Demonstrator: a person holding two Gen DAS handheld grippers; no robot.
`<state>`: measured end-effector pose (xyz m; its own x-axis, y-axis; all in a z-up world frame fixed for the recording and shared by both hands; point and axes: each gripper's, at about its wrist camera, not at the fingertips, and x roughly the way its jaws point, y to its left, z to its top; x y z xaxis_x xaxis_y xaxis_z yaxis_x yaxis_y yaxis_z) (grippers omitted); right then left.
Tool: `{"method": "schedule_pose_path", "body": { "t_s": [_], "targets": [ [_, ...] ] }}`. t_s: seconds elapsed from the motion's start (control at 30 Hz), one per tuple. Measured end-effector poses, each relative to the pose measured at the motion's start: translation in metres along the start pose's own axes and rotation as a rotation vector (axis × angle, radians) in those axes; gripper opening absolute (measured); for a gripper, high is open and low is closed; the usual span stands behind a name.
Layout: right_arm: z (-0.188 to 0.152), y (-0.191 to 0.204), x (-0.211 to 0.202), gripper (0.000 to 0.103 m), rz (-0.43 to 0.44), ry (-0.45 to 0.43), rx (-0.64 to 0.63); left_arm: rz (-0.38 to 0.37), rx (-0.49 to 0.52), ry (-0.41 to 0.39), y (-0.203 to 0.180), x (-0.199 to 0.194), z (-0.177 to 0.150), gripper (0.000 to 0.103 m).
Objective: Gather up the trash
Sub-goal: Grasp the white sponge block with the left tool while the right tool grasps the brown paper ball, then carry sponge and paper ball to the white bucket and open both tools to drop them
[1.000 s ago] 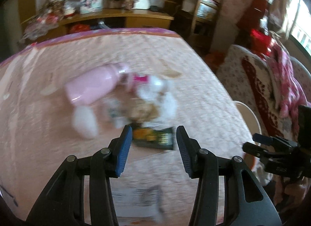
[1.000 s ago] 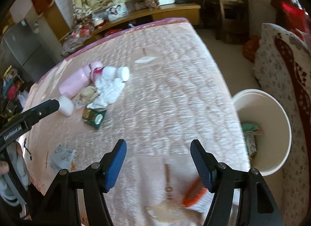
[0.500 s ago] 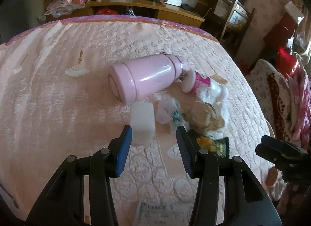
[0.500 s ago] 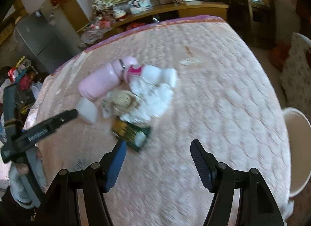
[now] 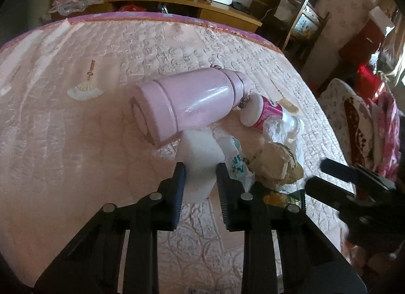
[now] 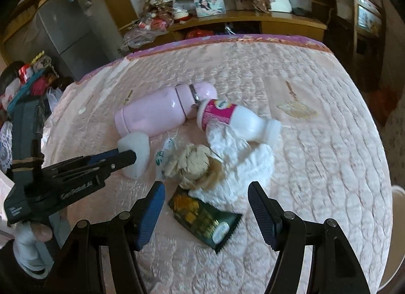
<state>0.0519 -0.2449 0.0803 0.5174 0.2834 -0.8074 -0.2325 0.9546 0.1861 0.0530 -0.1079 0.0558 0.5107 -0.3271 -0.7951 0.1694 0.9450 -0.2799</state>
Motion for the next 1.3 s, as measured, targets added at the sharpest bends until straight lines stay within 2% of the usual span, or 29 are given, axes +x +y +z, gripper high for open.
{"method": "schedule_pose_path", "body": {
  "t_s": [0.1,0.13,0.17,0.2,0.3,0.5,0.67,0.97,1.3],
  "targets": [
    [0.008,0.006,0.017,0.063,-0.014,0.004,-0.027,-0.015,-0.003,0.006,0.003,-0.002,0.0,0.019],
    [0.009,0.006,0.023,0.058,-0.014,0.011,-0.028,-0.015,-0.002,0.005,0.003,-0.003,-0.001,0.019],
    [0.01,0.006,0.031,0.039,-0.006,0.026,-0.026,-0.017,0.0,0.002,0.003,-0.005,-0.001,0.017],
    [0.01,0.005,0.036,0.025,0.004,0.04,-0.018,-0.021,0.001,-0.001,0.003,-0.006,-0.002,0.017],
    [0.008,0.002,0.028,0.02,0.03,0.01,-0.001,-0.049,-0.007,-0.005,0.004,-0.012,-0.003,0.016],
    [0.002,-0.012,-0.019,0.019,0.066,-0.062,0.021,-0.075,-0.001,-0.021,-0.002,-0.031,-0.003,0.015],
    [-0.007,-0.025,-0.062,0.019,0.065,-0.106,0.023,-0.102,0.036,-0.045,-0.024,-0.051,-0.004,0.015],
    [-0.029,-0.069,-0.119,0.019,0.029,-0.17,0.084,-0.196,0.135,-0.052,-0.1,-0.069,-0.011,0.015],
    [-0.066,-0.133,-0.171,0.019,-0.08,-0.206,0.162,-0.269,0.26,-0.011,-0.198,-0.057,-0.029,0.015]
  ]
}}
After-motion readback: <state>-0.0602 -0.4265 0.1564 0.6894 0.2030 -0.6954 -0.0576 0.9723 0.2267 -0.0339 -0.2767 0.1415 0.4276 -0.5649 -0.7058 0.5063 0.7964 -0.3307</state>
